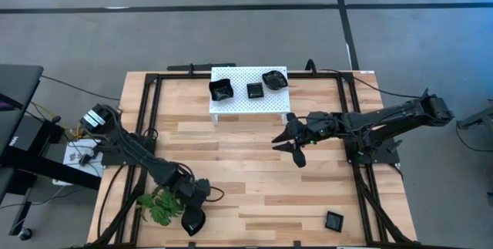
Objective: Pick & Place Mini shaped plates
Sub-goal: Stack the leaf shaped plate on top of the other leaf shaped plates on the shelf
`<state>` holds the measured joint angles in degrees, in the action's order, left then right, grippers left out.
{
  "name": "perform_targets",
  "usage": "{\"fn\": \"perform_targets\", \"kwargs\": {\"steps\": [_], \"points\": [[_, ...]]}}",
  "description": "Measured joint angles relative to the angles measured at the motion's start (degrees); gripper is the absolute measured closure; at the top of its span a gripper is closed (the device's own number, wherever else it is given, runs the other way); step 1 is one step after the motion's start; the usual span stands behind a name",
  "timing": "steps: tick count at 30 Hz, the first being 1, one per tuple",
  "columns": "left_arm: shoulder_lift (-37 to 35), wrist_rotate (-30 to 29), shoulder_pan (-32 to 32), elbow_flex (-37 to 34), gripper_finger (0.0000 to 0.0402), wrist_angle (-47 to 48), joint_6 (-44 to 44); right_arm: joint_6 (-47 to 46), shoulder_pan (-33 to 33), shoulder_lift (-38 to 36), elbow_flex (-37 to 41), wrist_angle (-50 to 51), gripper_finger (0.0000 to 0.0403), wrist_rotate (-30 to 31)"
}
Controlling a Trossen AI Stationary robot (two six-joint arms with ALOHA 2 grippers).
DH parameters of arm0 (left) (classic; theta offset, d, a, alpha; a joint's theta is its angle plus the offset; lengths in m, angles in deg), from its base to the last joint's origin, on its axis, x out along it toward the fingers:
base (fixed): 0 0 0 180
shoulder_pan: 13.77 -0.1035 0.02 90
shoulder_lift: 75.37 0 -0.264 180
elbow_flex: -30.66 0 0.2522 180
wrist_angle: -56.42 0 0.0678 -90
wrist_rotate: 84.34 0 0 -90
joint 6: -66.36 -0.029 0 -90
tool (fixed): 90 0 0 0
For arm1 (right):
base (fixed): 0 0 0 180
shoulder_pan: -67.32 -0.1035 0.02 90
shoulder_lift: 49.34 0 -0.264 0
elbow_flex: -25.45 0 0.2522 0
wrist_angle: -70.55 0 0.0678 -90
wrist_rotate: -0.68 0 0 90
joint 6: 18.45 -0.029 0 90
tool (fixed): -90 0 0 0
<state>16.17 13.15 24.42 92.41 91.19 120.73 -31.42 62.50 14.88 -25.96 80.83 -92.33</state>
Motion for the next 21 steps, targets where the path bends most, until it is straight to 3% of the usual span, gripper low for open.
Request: {"fn": "perform_targets", "kwargs": {"steps": [6,21], "points": [[-3.4,-3.9,-1.2,0.0,0.0289,0.6,-5.7,0.0,0.0,0.0,0.0,-0.1,0.0290,0.0],[1.3,0.0,-1.0,0.0,0.0289,3.4,-4.0,0.0,0.0,0.0,0.0,0.0,0.0290,0.0]]}}
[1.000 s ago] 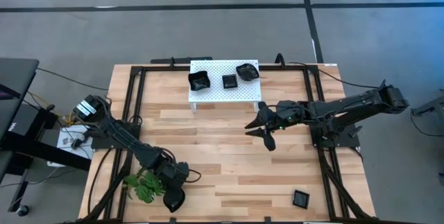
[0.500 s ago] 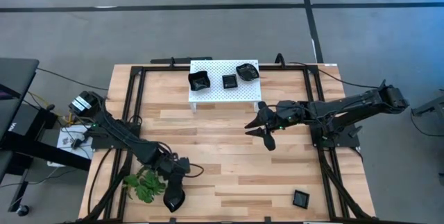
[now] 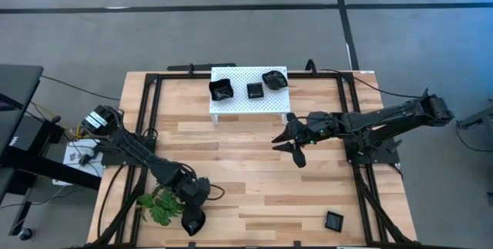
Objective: Pick & Place Mini shaped plates
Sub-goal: Stack the leaf shaped plate on top of the other leaf shaped plates on the shelf
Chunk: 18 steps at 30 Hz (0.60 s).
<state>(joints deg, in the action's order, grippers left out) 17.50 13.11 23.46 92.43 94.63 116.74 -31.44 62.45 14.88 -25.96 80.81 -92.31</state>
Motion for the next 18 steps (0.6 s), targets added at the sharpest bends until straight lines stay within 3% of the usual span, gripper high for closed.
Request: {"fn": "perform_targets", "kwargs": {"steps": [6,14,18], "points": [[1.6,3.2,0.0,0.0,0.0295,-0.1,-0.2,0.0,0.0,0.0,0.0,0.0,0.0290,0.0],[1.2,3.6,-0.1,0.0,0.0387,-1.4,-0.5,0.0,0.0,0.0,0.0,0.0,0.0290,0.0],[1.1,3.6,-0.4,0.0,0.0393,-2.3,-0.6,0.0,0.0,0.0,0.0,-0.2,0.0290,0.0]]}}
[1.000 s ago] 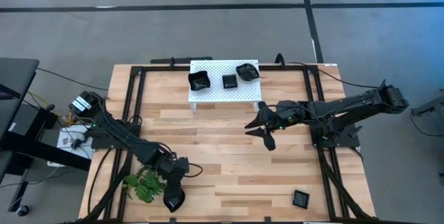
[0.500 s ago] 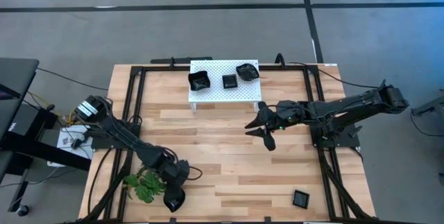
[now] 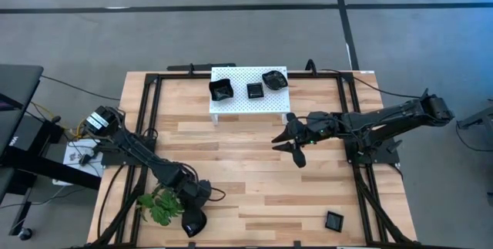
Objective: Pick & Place Mini shaped plates
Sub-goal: Stack the leaf shaped plate on top of the other leaf shaped plates on the shelf
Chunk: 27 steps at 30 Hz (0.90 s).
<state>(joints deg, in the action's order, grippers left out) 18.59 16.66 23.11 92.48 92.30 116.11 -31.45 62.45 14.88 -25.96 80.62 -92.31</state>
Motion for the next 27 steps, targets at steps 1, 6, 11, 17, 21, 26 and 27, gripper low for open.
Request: {"fn": "perform_targets", "kwargs": {"steps": [1,6,11,17,21,26,27], "points": [[0.0,0.0,-0.2,0.0,0.0393,-0.4,-0.2,0.0,0.0,0.0,0.0,-0.2,0.0290,0.0],[-1.4,-4.3,-3.4,0.0,0.0395,-3.6,-6.9,2.2,0.5,0.2,0.0,-2.8,0.0290,0.0],[-6.7,-12.7,-9.4,0.6,0.0395,-5.4,-15.5,4.4,0.5,2.2,0.0,-6.2,0.0290,0.0],[-14.2,-22.4,-16.8,4.2,0.0395,-7.0,-24.4,4.6,0.6,5.3,0.0,-6.6,0.0290,0.0],[-17.5,-28.5,-20.2,5.3,0.0396,-10.7,-31.5,5.9,0.9,5.5,0.0,-7.1,0.0290,0.0],[-17.7,-34.2,-23.6,5.3,0.0395,-12.0,-31.0,17.9,0.2,5.6,0.0,-10.0,0.0290,0.1],[-17.4,-35.6,-24.1,5.3,0.0395,-12.4,-30.0,21.1,-0.2,6.0,0.0,-10.4,0.0290,0.2]]}}
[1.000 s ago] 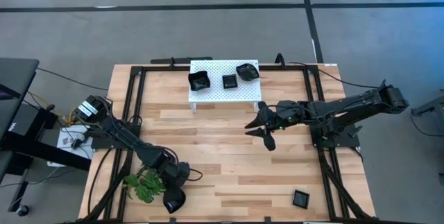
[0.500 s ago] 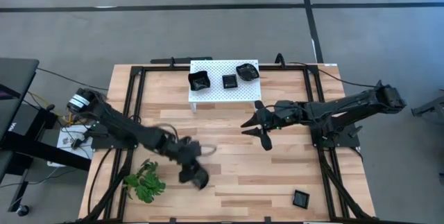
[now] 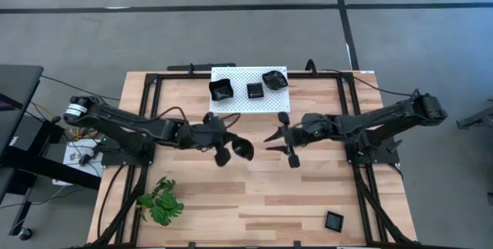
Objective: Pick & Place Mini shaped plates
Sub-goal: Stack the leaf shaped plate on top of the other leaf shaped plates on the shelf
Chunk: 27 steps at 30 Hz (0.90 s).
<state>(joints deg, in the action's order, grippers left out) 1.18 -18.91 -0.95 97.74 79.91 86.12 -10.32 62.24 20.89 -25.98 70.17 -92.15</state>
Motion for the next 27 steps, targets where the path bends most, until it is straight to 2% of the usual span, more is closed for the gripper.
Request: {"fn": "perform_targets", "kwargs": {"steps": [6,10,12,17,19,21,27], "points": [[0.9,-1.1,-3.5,0.0,0.0391,0.0,6.9,19.0,-4.8,3.7,0.0,-3.1,0.0290,0.1],[0.8,-0.5,-5.5,0.0,0.0389,-0.3,11.8,29.7,-8.0,9.2,0.0,-8.1,0.0290,1.0],[0.8,-0.3,-6.5,0.0,0.0391,-0.1,14.2,34.3,-9.5,12.3,-0.6,-10.1,0.0290,5.2],[0.7,7.3,-8.3,-0.6,0.0394,0.4,18.4,43.4,-12.7,17.7,-3.4,-11.4,0.0290,24.5],[0.8,9.2,-8.7,-1.2,0.0392,0.6,19.5,45.8,-13.6,19.6,-4.5,-11.3,0.0290,29.6],[0.8,9.7,-8.8,-1.8,0.0391,0.6,20.1,47.6,-14.4,20.8,-5.2,-11.3,0.0290,32.6],[0.8,10.0,-8.8,-3.3,0.0392,0.7,21.9,51.9,-15.3,23.5,-7.2,-11.8,0.0290,35.9]]}}
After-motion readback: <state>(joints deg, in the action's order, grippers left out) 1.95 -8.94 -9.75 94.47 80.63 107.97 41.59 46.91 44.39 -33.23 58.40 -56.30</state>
